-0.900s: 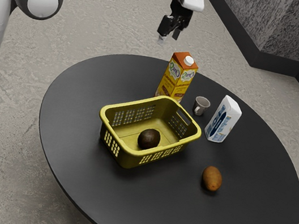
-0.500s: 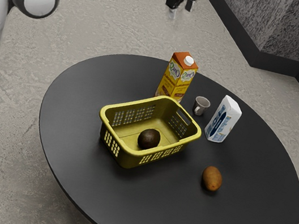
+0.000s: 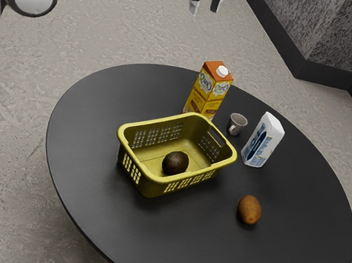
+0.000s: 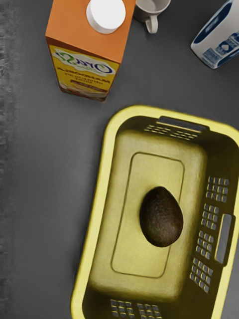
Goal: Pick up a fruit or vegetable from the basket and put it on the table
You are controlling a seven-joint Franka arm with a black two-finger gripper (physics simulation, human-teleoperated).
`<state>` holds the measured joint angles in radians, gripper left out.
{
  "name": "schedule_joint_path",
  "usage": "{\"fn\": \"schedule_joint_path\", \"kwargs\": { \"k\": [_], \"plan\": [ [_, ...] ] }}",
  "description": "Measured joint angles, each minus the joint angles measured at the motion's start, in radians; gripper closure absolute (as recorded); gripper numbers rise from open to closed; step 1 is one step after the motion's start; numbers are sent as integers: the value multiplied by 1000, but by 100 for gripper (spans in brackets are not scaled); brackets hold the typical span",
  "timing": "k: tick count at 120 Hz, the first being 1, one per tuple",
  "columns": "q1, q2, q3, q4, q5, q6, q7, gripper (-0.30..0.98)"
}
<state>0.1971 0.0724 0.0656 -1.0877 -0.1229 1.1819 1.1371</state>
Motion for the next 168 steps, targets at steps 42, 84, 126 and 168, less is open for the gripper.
{"fn": "schedule_joint_path", "kwargs": {
  "k": [42, 84, 126, 168],
  "plan": [
    [-222, -485, 5, -622, 78, 66, 2, 0],
    [-277, -485, 35, -936, 210, 326, -54, 0],
    [-425, -480, 13, -997, 85, 448, -72, 0],
    [-586, -359, 10, -995, 48, 548, -75, 0]
  ]
}}
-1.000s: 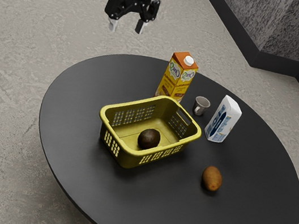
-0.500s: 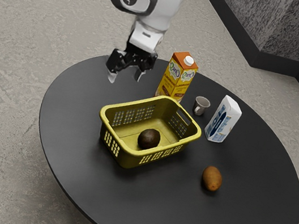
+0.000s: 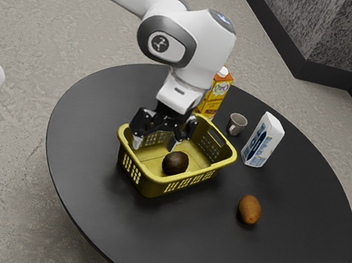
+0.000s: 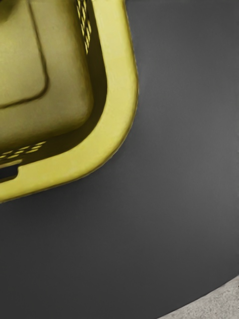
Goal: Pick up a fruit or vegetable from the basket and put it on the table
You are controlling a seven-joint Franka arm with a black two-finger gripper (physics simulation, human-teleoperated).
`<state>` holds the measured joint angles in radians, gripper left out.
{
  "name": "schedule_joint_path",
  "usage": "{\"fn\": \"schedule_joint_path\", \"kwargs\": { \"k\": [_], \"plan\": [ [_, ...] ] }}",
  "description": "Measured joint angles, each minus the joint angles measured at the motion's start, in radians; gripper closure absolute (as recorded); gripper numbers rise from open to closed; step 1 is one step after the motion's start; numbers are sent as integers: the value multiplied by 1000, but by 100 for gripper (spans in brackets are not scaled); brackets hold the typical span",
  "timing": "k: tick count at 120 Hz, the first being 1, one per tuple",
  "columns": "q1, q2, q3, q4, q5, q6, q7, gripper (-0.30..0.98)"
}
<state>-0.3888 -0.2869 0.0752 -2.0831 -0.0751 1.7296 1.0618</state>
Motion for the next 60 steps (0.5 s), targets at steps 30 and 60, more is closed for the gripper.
{"fn": "schedule_joint_path", "kwargs": {
  "k": [30, 60],
  "plan": [
    [5, 11, 0, -8, 134, 82, -3, 0],
    [18, 73, 11, -4, 248, 153, -6, 0]
  ]
}}
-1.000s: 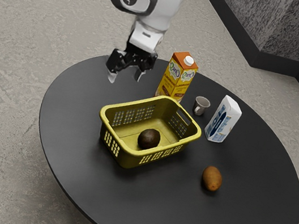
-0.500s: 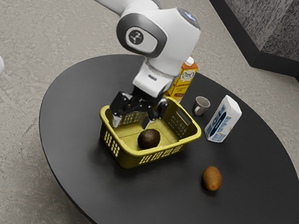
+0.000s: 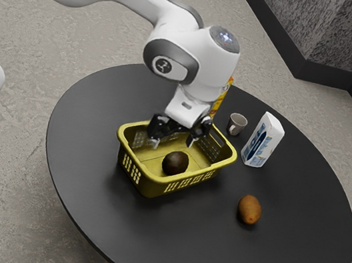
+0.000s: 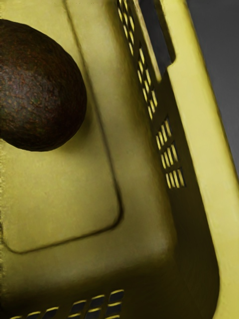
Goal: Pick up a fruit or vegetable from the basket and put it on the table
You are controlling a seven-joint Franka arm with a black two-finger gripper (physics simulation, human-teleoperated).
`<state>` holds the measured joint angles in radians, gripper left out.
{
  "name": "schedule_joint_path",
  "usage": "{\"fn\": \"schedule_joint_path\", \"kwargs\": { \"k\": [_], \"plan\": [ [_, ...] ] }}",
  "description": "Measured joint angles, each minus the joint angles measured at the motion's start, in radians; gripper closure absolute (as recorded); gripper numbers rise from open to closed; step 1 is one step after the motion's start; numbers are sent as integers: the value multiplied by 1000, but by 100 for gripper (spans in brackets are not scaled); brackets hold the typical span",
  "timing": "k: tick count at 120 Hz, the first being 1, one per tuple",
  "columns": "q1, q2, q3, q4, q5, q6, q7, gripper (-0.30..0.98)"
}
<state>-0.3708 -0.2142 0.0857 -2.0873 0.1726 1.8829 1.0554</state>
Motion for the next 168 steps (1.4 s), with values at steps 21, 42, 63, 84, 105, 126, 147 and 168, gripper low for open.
{"fn": "schedule_joint_path", "kwargs": {
  "k": [21, 42, 63, 84, 105, 126, 147, 168],
  "plan": [
    [2, 38, 1, 5, 28, 35, -2, 0],
    [1, 88, 15, 5, 33, 57, -3, 0],
    [5, 110, 29, 5, 33, 70, -3, 0],
    [11, 126, 29, 5, 33, 80, -3, 0],
    [22, 146, 29, 5, 33, 90, -2, 0],
    [22, 175, 29, 5, 32, 101, -2, -1],
    [20, 181, 30, 4, 32, 110, -1, 0],
    [25, 184, 30, 4, 30, 120, -1, 0]
  ]
}}
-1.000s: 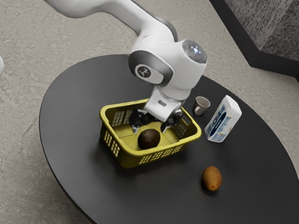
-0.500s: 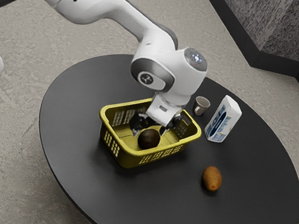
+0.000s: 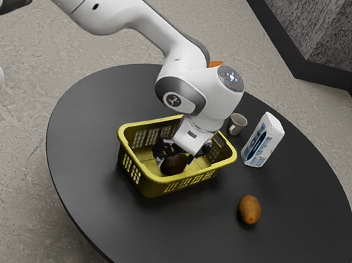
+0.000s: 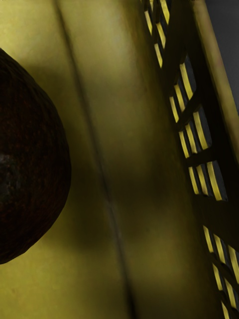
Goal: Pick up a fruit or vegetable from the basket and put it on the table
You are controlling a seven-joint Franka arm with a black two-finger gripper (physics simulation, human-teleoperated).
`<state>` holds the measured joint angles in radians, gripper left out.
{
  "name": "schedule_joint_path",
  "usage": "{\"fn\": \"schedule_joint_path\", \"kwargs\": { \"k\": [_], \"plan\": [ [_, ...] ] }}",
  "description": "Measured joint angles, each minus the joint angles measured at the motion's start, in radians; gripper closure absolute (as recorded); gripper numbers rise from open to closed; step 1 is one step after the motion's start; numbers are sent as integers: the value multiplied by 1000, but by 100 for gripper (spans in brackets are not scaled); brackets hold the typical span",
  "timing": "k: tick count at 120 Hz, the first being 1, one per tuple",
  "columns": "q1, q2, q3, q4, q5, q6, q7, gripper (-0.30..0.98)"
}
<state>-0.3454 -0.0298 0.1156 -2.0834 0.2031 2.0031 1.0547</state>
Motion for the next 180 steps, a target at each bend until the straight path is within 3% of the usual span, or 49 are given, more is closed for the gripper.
{"fn": "schedule_joint_path", "kwargs": {
  "k": [34, 53, 78, 103, 119, 143, 163, 180],
  "plan": [
    [19, 9, 0, -1, -1, 9, 1, 1],
    [28, 15, -4, 0, 6, 16, -2, 21],
    [32, 16, 5, 0, 13, 38, -13, 60],
    [33, 3, 2, -1, 29, 62, -34, 69],
    [-3, -85, -3, 0, 32, 59, -49, 74],
    [-92, -229, -40, 37, -37, 2, -61, 61],
    [-111, -237, -166, 54, -115, -48, -58, 49],
    [-111, -211, -205, 55, -152, -70, -49, 41]
  ]
}}
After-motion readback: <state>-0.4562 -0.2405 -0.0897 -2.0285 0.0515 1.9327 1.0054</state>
